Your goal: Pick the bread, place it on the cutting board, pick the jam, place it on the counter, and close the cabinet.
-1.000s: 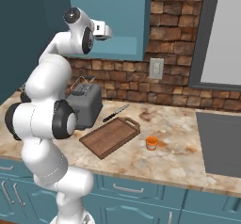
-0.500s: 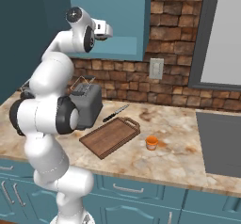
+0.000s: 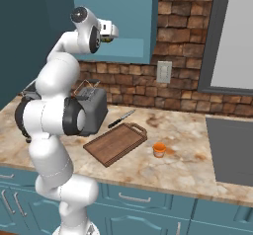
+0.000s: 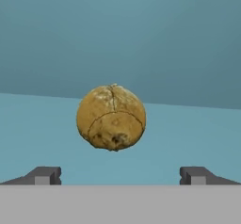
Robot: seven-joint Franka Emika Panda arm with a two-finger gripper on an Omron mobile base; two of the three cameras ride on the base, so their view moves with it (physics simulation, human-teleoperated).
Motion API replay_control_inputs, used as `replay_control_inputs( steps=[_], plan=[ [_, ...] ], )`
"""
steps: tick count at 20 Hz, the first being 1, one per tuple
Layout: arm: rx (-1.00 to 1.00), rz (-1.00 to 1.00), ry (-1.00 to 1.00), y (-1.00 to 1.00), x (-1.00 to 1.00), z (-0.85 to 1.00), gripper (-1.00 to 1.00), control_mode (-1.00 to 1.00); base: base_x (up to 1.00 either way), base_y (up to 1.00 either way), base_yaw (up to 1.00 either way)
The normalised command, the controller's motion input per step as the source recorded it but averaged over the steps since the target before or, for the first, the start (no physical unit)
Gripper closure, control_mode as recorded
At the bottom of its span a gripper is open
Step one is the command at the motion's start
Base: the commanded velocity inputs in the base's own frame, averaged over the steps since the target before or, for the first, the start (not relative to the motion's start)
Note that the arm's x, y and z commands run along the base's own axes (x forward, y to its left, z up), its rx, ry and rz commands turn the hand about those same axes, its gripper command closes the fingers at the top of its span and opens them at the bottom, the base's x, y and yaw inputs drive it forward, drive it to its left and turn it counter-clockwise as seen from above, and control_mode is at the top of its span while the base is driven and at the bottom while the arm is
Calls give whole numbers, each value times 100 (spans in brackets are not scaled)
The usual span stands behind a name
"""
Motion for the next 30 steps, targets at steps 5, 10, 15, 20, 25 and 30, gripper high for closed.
replay_control_inputs(
  steps=[5,10,15,20,25,30],
  plan=[
    [0,0,0,0,30,0,-100,-100,0,0,0],
    [0,0,0,0,28,0,-100,-100,0,0,0],
    [0,0,0,6,19,0,-100,-100,0,0,0],
    [0,0,0,11,16,-5,-100,-100,0,0,0],
    [0,0,0,14,16,-11,-100,-100,0,0,0],
    [0,0,0,3,15,-7,-100,-100,0,0,0]
  ],
)
